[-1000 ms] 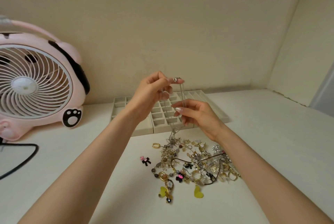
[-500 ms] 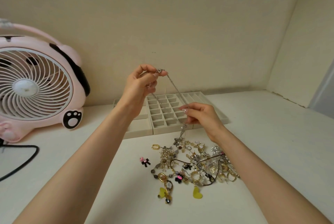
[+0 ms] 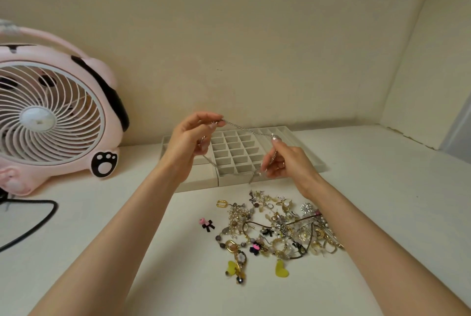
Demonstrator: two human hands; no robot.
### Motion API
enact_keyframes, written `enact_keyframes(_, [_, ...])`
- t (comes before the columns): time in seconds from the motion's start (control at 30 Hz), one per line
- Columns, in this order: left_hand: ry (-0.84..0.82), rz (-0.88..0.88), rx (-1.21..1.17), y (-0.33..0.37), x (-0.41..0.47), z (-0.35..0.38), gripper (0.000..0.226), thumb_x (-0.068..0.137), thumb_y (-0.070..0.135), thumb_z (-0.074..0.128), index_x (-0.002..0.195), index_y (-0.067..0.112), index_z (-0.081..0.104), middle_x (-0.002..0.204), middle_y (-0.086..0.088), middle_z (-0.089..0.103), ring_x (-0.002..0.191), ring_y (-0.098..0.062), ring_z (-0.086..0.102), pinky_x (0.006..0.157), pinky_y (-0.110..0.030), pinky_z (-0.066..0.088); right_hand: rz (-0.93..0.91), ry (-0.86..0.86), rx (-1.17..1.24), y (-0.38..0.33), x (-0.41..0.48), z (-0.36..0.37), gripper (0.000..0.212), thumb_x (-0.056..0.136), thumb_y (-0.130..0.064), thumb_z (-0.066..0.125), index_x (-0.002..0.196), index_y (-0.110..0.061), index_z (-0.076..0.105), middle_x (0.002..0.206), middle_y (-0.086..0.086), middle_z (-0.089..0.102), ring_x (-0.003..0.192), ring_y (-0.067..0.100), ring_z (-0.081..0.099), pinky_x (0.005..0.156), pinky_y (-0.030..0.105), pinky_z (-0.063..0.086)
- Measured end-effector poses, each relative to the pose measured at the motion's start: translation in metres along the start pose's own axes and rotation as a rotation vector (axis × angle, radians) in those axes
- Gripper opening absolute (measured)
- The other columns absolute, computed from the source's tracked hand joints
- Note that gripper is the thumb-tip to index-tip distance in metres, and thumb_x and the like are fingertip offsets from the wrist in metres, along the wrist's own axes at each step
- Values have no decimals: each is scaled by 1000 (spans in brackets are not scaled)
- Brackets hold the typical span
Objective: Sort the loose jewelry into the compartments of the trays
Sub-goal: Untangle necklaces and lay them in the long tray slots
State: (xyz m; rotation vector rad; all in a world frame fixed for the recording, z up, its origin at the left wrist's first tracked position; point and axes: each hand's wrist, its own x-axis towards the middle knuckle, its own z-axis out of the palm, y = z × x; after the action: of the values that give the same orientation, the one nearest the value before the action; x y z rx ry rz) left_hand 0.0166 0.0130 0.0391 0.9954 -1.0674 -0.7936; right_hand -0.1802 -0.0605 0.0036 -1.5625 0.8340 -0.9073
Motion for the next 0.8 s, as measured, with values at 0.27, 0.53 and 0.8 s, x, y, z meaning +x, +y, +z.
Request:
enact_keyframes(0.27, [-101,-30,270,-19,-15,1,24,88,-4,48,88,12,65,83,7,65,58,-4,49,51,-17,38,-48,2,-69,-1,-2,1,52,102,-30,33,70,-6,66,60,13,67,55,16,57,54,22,43])
enact_keyframes(0.53, [-339,45,818,-36,-29,22,9,83,26,68,91,23,65,92,14,57,63,1,45,62,-12,38,-122,-75,82,-6,-5,6,36,98,-21,42,78,-5,67,62,14,64,60,17,60,60,27,43])
enact_keyframes(0.8, [-418,93,987,-51,-29,26,16,81,30,70,95,22,68,94,4,51,70,-2,44,69,-21,37,-159,-197,161,-9,-5,8,30,99,-16,39,113,-10,65,57,10,61,57,17,56,53,24,43])
